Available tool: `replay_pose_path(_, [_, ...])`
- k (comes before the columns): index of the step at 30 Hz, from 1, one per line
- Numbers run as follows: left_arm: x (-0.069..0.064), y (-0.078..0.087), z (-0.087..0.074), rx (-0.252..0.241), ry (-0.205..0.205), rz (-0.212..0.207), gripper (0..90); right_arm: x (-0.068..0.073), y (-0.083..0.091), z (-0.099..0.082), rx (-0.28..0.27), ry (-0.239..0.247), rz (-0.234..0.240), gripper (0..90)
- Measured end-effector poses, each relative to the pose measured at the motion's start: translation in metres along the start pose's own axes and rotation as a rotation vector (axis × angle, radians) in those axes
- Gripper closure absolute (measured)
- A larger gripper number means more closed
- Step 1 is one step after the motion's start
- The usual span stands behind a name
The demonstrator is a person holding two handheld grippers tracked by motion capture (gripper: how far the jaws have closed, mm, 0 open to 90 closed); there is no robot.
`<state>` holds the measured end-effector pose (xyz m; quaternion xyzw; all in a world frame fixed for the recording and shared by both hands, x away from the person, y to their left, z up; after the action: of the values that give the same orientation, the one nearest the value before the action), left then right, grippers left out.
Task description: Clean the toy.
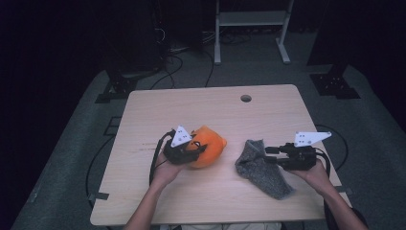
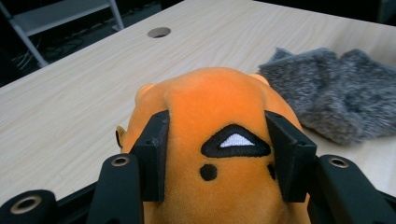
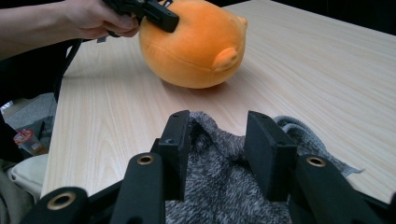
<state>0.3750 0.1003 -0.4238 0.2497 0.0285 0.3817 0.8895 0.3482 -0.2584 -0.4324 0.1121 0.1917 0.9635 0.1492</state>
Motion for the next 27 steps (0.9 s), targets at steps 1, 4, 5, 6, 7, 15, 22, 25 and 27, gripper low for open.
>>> replay_pose_path(1, [0.001,-0.002,0.0,0.001,0.0,0.004,46.9,0.0,0.0,0.001,-0.001,0.003,-0.006,57.6])
replay_pose_path(4, [0.006,-0.009,0.001,-0.001,0.003,0.023,46.4,0.0,0.001,0.001,-0.008,0.007,-0.022,54.8])
replay_pose_path(5, [0.007,-0.012,0.001,-0.006,0.008,0.035,46.4,0.0,0.001,0.001,-0.007,0.006,-0.026,54.7])
replay_pose_path(6, [0.009,-0.014,0.001,-0.01,0.011,0.044,46.4,0.0,0.002,0.001,-0.007,0.003,-0.026,54.1])
replay_pose_path(7, [0.009,-0.014,0.001,-0.01,0.011,0.044,45.9,0.0,0.002,0.001,-0.006,0.001,-0.028,53.4])
replay_pose_path(15, [0.012,-0.023,-0.007,0.013,0.042,0.038,31.1,-0.001,0.003,0.0,-0.012,-0.011,-0.036,50.5])
replay_pose_path(22, [0.014,-0.01,-0.01,-0.001,0.082,0.043,16.9,0.0,0.002,0.0,-0.009,-0.008,-0.04,48.4])
replay_pose_path(25, [0.015,-0.002,-0.016,-0.007,0.089,0.053,14.4,0.0,0.001,0.0,-0.004,-0.011,-0.046,47.7])
replay_pose_path(27, [0.016,0.002,-0.018,-0.018,0.095,0.057,14.1,0.0,0.001,0.0,-0.004,-0.012,-0.049,47.7])
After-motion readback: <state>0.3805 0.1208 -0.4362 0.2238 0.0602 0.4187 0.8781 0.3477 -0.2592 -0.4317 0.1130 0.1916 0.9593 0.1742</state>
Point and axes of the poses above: each handheld gripper's, and its own axes: y roughly backward along the jaws, z roughly out of its top, x roughly to its left, the point moved 3 cm from there along -y, roughly forward along the jaws, and after that the axes turned 5 degrees about z, right-handed, at the moved point
